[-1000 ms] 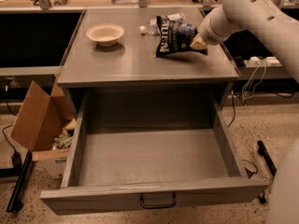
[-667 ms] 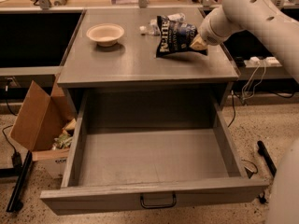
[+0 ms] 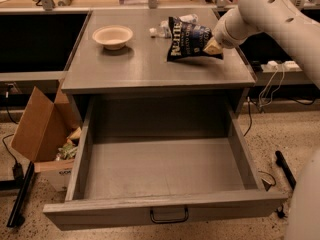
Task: Pick blue chip bag from top drawer and place on counter
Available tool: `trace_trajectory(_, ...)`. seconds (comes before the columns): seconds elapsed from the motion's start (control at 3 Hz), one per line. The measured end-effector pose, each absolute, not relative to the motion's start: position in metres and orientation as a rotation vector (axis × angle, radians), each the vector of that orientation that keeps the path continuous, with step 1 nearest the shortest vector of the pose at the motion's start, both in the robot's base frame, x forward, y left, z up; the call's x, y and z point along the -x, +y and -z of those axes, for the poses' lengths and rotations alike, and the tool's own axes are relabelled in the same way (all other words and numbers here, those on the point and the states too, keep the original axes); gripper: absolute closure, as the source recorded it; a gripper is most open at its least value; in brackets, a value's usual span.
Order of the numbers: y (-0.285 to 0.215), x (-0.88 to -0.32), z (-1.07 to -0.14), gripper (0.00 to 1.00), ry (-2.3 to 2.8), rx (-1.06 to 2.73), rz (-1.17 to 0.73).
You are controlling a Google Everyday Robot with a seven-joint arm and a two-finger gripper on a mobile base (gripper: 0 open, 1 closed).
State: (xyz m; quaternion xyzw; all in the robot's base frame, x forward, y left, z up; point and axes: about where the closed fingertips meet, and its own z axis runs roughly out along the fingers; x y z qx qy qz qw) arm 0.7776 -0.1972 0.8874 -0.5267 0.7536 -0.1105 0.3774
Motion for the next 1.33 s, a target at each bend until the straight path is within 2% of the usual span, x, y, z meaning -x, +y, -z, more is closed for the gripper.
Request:
trace_trajectory(0.33, -0.197, -0.778, -0.887, 0.10, 1.927, 1.347, 0.282)
trace_trajectory(0.67, -0.197, -0.778, -0.887, 0.00, 1.927, 1.347, 0.282)
trace_trajectory(1.33, -0.203, -0.766, -0.915, 0.00, 1.883, 1.307, 0.315)
